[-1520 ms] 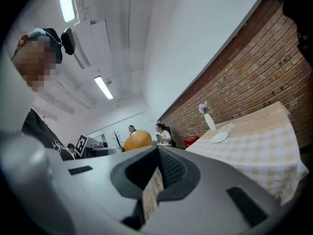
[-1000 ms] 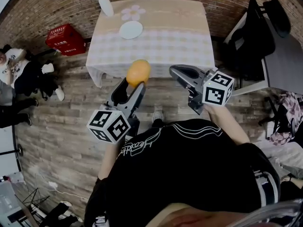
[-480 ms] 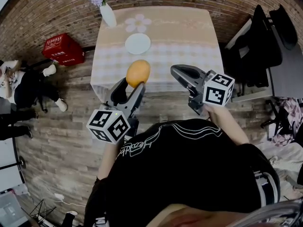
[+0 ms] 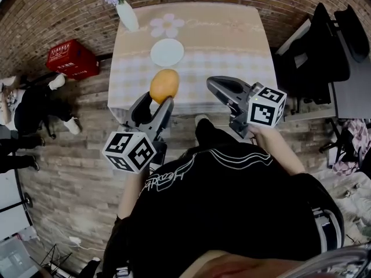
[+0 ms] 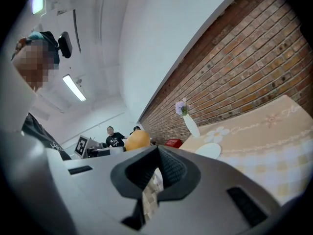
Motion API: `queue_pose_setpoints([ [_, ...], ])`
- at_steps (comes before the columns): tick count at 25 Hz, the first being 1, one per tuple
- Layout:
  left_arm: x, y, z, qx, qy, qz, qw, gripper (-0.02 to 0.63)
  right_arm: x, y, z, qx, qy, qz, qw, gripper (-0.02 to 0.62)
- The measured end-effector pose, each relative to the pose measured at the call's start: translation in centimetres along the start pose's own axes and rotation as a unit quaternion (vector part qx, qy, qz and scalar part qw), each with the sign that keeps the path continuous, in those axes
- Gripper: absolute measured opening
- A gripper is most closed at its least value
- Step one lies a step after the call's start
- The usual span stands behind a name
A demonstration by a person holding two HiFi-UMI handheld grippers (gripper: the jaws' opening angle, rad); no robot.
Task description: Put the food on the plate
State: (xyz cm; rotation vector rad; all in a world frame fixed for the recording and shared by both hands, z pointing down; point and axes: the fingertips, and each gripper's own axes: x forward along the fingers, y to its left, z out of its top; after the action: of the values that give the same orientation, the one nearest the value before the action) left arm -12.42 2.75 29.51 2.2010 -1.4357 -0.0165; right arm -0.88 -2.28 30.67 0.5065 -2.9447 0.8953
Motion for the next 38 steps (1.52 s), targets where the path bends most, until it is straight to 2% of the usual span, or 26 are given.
queue_pose_setpoints([
  [10,4.3,3.6,0.3,-0.013,0.023,0.014,0.9996,0.259,3.4,-5.0,0.6,0.018,0.015,0.004,1.0,-0.003],
  [19,9.4,7.9,1.4,-0.039,0.038,0.02,0.9983,0.259,6.6,-11.0,1.8,0.039,0.042,-0.016,0.998,-0.003],
  [25,12.3,10.3,1.2,-0.025,0.054,0.03,0.9978,0.259,8.0,-13.7,2.4,0.048,0.047,-0.024,0.997,-0.003],
  [35,16.4,14.5,-0.2,-0.049,0.076,0.039,0.9951,0.259,9.6,-17.9,1.3,0.071,0.064,-0.044,0.994,-0.003],
  [38,17.5,15.6,-0.5,-0.045,0.082,0.046,0.9946,0.259,9.9,-18.9,0.7,0.075,0.071,-0.047,0.994,-0.003],
])
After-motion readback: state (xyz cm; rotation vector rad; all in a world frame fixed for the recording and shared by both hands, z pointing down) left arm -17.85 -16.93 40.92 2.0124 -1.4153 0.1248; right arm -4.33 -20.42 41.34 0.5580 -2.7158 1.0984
